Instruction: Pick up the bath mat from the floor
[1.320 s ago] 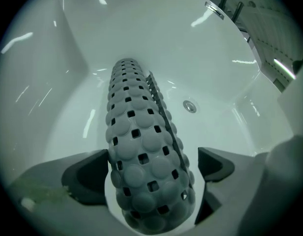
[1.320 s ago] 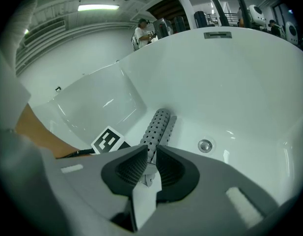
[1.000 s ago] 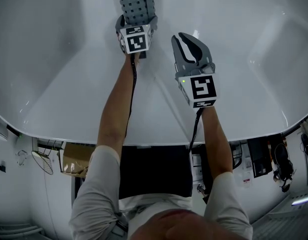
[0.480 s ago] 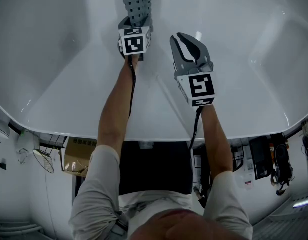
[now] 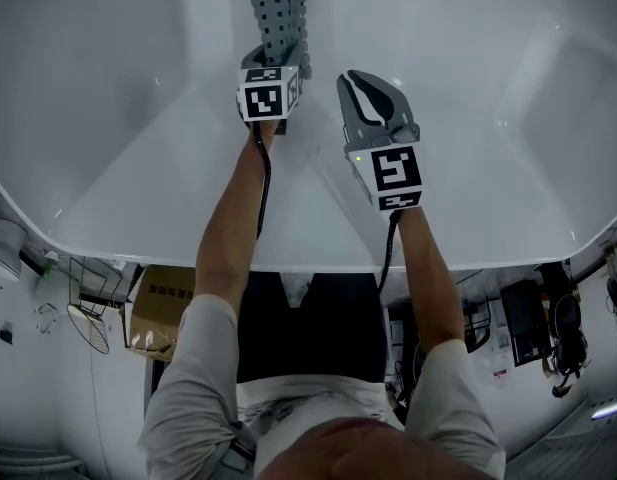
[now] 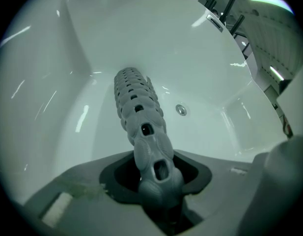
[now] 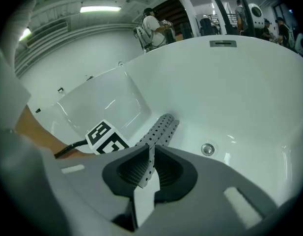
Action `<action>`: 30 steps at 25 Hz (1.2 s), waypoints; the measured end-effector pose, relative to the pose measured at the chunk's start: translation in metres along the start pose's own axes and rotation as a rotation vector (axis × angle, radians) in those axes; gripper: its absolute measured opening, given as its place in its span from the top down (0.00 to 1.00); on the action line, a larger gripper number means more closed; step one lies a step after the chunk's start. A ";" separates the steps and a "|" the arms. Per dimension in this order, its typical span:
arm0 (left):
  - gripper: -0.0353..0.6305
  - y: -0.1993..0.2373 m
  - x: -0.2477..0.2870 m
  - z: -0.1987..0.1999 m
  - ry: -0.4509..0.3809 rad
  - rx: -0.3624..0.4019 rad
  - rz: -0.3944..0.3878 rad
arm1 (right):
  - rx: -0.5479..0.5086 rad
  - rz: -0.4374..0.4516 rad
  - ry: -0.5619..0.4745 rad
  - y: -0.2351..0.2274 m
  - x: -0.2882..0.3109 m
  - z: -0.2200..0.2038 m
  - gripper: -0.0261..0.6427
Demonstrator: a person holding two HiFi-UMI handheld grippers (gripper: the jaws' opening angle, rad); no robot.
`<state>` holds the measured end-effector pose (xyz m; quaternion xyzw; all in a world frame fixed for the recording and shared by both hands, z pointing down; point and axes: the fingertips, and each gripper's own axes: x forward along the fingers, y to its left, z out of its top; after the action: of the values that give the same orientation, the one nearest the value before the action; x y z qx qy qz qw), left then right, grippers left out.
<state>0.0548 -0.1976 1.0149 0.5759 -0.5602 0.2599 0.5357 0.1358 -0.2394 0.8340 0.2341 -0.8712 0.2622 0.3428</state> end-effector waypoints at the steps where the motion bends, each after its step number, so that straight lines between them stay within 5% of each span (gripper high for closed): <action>1: 0.70 0.000 -0.003 0.001 0.001 0.004 -0.004 | -0.002 -0.005 -0.002 0.000 -0.001 0.001 0.91; 22: 0.72 -0.014 -0.035 0.036 -0.052 0.128 -0.060 | -0.017 -0.044 -0.072 0.013 -0.013 0.017 0.96; 30: 0.73 -0.036 -0.094 0.056 -0.112 0.188 -0.083 | -0.027 -0.070 -0.106 0.031 -0.051 0.042 0.96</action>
<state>0.0488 -0.2214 0.9025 0.6599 -0.5381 0.2564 0.4574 0.1316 -0.2305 0.7615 0.2732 -0.8829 0.2253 0.3083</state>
